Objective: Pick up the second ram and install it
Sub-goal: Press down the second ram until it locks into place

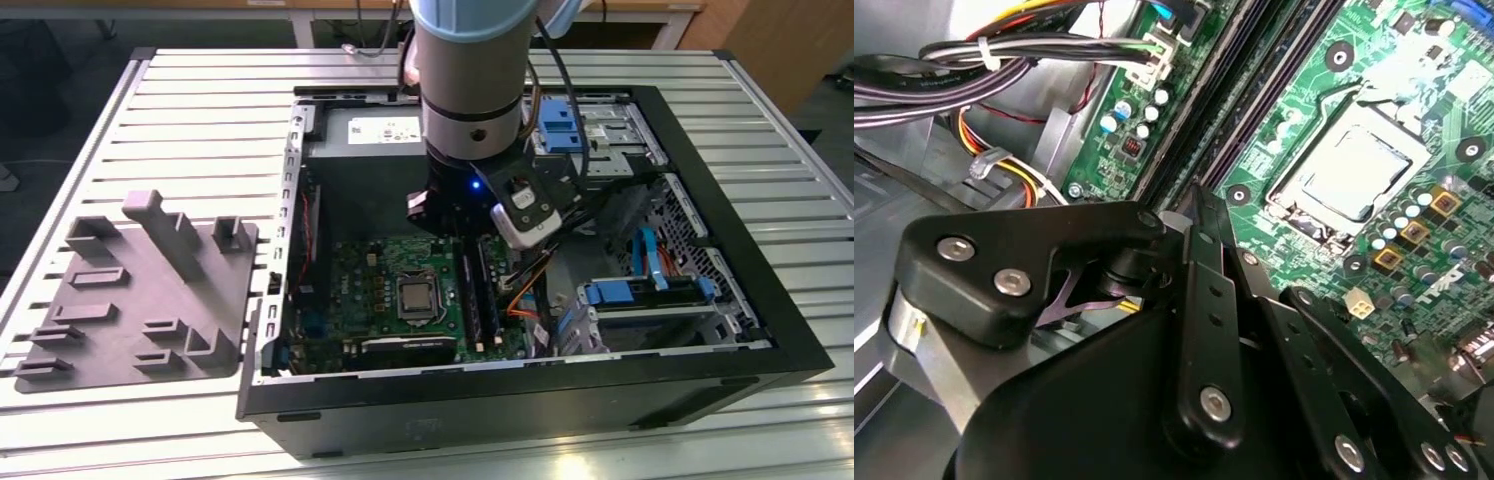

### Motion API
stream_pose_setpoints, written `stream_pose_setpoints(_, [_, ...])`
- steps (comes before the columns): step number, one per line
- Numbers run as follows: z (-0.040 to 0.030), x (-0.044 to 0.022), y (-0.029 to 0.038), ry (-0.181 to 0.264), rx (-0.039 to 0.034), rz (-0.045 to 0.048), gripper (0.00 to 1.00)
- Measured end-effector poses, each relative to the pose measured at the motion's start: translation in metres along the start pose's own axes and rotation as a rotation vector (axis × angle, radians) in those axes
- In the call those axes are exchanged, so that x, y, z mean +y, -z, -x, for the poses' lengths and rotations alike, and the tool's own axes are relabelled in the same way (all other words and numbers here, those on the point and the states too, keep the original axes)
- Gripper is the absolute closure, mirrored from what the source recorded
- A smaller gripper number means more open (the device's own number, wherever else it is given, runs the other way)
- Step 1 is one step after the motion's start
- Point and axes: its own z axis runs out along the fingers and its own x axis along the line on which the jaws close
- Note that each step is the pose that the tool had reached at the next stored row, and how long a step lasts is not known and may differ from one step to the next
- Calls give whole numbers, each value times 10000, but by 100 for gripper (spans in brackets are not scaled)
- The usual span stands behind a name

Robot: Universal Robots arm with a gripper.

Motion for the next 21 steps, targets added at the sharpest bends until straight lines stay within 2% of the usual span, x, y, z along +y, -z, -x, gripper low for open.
stream_pose_setpoints(4, [14,10,-11,-1,0,-10,89])
stream_pose_setpoints(12, [12,77,-35,1,-1,-9,89])
stream_pose_setpoints(21, [5,91,-86,0,-1,-7,89])
